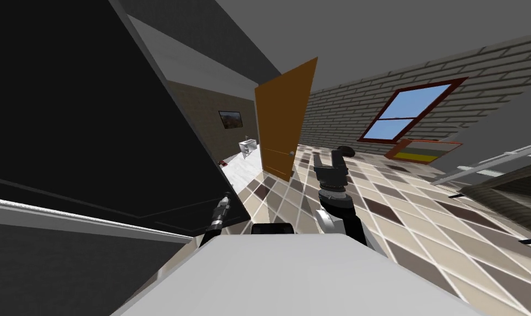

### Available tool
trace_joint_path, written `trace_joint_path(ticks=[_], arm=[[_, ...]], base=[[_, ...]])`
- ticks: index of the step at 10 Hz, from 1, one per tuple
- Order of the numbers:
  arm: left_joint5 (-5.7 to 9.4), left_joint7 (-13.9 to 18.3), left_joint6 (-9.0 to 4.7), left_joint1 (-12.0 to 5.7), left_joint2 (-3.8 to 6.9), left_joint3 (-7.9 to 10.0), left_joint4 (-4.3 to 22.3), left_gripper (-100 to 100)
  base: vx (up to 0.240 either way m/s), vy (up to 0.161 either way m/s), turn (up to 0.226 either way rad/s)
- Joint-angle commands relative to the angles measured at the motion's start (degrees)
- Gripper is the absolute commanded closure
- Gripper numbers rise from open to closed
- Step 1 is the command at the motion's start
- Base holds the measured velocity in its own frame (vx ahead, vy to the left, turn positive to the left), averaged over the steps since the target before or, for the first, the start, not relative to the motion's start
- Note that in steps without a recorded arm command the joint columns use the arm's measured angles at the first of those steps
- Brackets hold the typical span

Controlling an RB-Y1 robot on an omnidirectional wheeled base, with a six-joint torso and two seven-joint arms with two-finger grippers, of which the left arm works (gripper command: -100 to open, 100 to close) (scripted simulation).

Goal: Pull the door open

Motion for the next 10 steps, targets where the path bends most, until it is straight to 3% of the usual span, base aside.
trace_joint_path(ticks=[1, 4, 5, 10], arm=[[-0.5, 1.2, -1.06, 0.54, 0.8, -0.98, 0.1, 100], [-1.26, 2.9, -2.58, 1.43, 2.18, -2.46, 0.0, 100], [-1.09, 2.4, -2.12, 1.29, 1.92, -2.12, 0.1, 100], [-2.46, 5.6, -6.07, 2.96, 4.18, -4.6, 1.2, 100]], base=[[-0.192, 0.007, -0.095], [-0.198, 0.025, -0.097], [-0.087, 0.011, -0.02], [-0.191, 0.049, -0.136]])
